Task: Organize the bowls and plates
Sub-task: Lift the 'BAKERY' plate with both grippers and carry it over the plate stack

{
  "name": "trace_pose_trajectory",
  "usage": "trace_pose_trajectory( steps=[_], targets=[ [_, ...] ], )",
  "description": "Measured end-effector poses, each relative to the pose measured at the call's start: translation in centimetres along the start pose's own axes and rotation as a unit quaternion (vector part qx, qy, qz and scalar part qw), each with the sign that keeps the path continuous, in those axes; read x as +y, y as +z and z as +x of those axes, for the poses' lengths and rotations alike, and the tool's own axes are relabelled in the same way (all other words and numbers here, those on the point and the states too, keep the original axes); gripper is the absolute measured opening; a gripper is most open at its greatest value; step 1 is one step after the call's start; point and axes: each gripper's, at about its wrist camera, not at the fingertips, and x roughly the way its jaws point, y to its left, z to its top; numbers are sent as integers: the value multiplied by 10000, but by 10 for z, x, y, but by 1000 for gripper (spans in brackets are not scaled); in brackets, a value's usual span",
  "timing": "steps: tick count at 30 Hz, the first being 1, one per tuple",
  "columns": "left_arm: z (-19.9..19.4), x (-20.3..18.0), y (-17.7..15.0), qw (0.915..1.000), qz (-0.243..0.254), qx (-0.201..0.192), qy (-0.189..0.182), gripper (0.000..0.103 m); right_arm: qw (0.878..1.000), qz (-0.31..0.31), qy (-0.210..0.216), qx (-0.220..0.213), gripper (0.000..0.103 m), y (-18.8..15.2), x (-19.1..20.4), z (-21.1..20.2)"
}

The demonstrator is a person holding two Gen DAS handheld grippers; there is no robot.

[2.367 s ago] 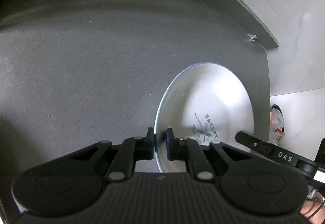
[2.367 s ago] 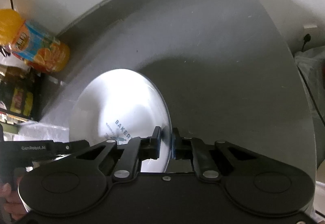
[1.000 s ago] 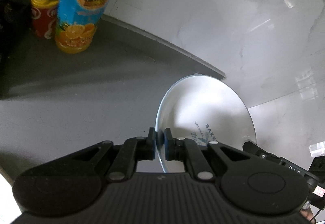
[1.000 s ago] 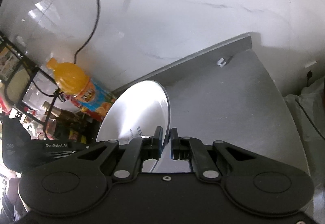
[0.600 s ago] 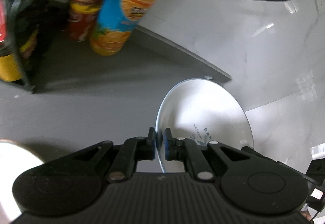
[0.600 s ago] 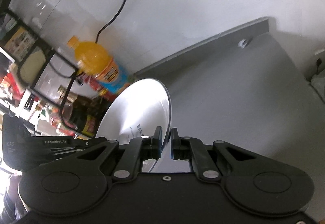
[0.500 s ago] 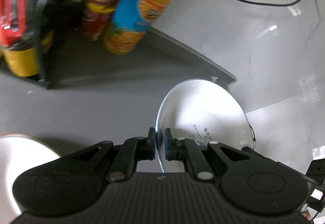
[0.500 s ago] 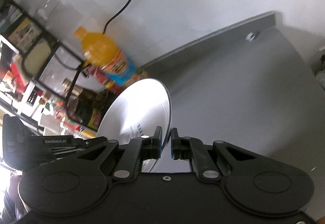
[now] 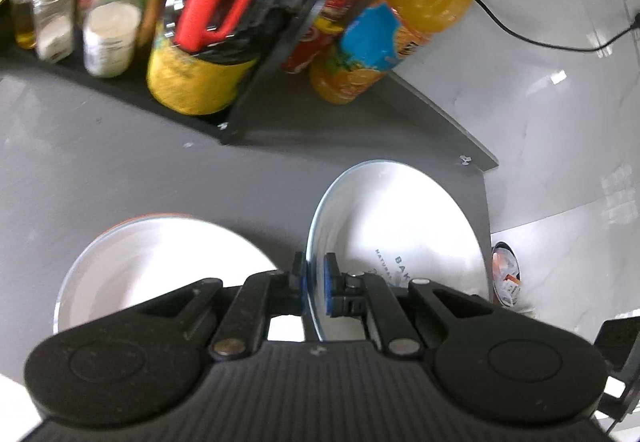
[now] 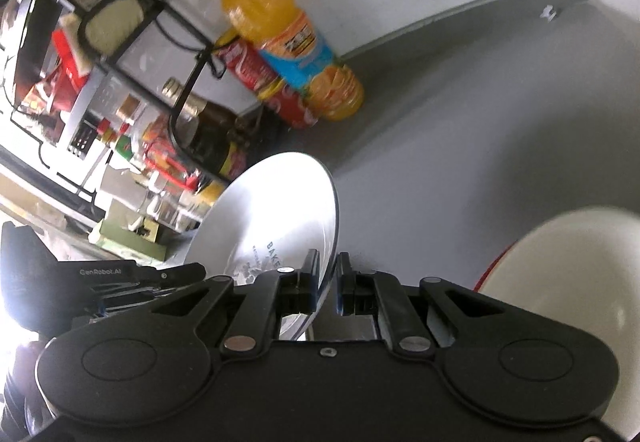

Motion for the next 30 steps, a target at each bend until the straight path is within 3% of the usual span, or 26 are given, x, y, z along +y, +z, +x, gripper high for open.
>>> trace_pose_trajectory(
  steps=[4,14,30],
  targets=[
    [-14,17,-8,10000,-48,-80,-21,6,10000,10,-12,33,8,-18,15,3],
    [-19,60,-33,9996,-218,146,49,6,9995,13,-193,230,8,-59,37,14],
    [-3,98,-59,9978,-325,443,363,6,9970,-228,-457,589,8,-80,47,36]
  ],
)
